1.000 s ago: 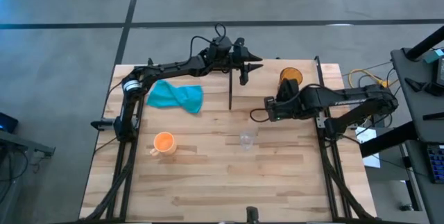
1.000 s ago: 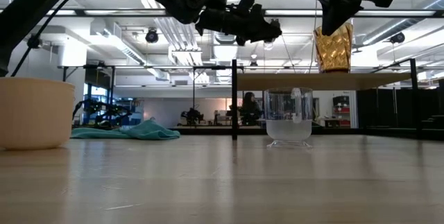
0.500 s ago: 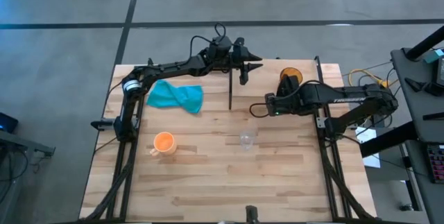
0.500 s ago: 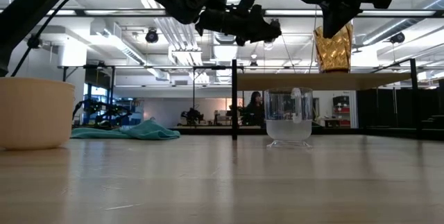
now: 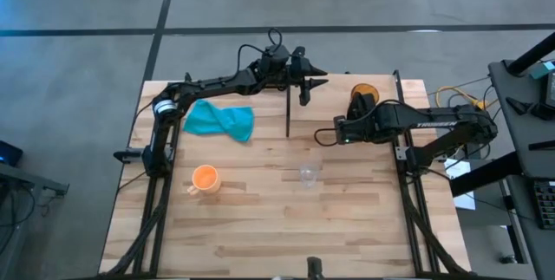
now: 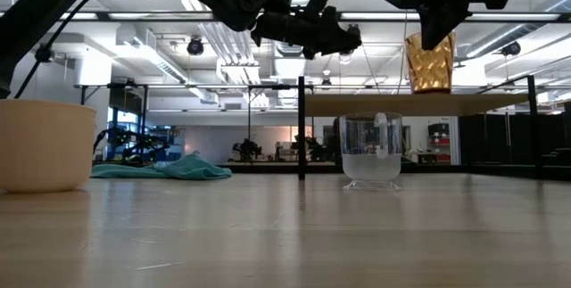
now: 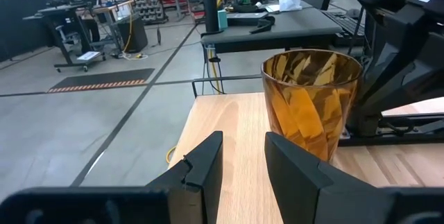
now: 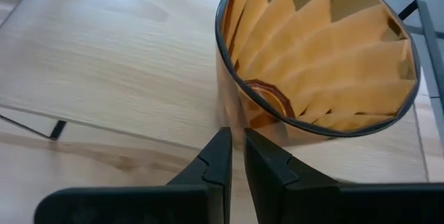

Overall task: Stack small to large cups/mugs on shelf
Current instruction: Put the brown glass on the shelf

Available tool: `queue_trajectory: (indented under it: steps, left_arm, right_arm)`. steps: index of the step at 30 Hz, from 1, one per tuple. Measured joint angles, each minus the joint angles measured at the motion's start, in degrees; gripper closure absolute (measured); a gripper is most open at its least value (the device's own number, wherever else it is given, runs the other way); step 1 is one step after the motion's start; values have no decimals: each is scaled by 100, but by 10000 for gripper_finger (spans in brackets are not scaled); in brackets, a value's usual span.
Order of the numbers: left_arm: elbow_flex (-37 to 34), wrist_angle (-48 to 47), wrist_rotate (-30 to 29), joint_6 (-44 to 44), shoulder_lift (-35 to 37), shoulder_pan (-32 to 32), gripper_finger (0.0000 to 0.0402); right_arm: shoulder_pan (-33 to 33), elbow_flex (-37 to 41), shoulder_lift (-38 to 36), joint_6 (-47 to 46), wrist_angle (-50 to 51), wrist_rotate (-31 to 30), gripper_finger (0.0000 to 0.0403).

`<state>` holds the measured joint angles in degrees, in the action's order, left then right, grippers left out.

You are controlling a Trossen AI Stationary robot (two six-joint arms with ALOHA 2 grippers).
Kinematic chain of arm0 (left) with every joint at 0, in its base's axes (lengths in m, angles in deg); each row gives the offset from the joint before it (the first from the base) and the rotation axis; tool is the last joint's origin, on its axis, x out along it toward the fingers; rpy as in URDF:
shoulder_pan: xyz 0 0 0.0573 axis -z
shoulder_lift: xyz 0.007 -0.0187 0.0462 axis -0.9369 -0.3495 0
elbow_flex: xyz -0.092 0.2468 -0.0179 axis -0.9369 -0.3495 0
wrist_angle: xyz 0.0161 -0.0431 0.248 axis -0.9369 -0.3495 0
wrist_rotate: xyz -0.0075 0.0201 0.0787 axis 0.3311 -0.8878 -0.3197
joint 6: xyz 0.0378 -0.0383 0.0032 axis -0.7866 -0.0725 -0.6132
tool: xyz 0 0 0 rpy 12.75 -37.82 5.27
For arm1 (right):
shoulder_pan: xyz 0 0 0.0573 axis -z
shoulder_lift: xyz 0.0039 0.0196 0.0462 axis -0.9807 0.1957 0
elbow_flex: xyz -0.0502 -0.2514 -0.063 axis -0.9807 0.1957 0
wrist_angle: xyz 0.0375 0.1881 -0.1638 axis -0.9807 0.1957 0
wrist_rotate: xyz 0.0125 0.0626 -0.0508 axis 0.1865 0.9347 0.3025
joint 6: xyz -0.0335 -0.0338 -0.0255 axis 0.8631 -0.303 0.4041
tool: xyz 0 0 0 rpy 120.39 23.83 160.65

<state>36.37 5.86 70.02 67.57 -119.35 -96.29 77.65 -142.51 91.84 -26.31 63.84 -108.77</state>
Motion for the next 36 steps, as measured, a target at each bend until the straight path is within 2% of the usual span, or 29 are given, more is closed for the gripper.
queue_trajectory:
  steps: [18,23,26,33,36]
  left_arm:
    - [-13,-26,3,17,-1,2,306]
    - [-13,-27,1,17,-2,2,306]
    - [-13,-47,3,17,-2,2,306]
    - [-20,1,1,42,-2,4,306]
    - [-17,10,1,42,-2,4,306]
  right_arm:
    - [160,0,-7,-175,812,-81,371]
    - [160,2,-49,-238,775,-81,371]
    - [107,4,-122,-286,456,-9,371]
    - [97,4,-128,1143,-1018,19,371]
    - [227,4,-59,1397,-1252,17,371]
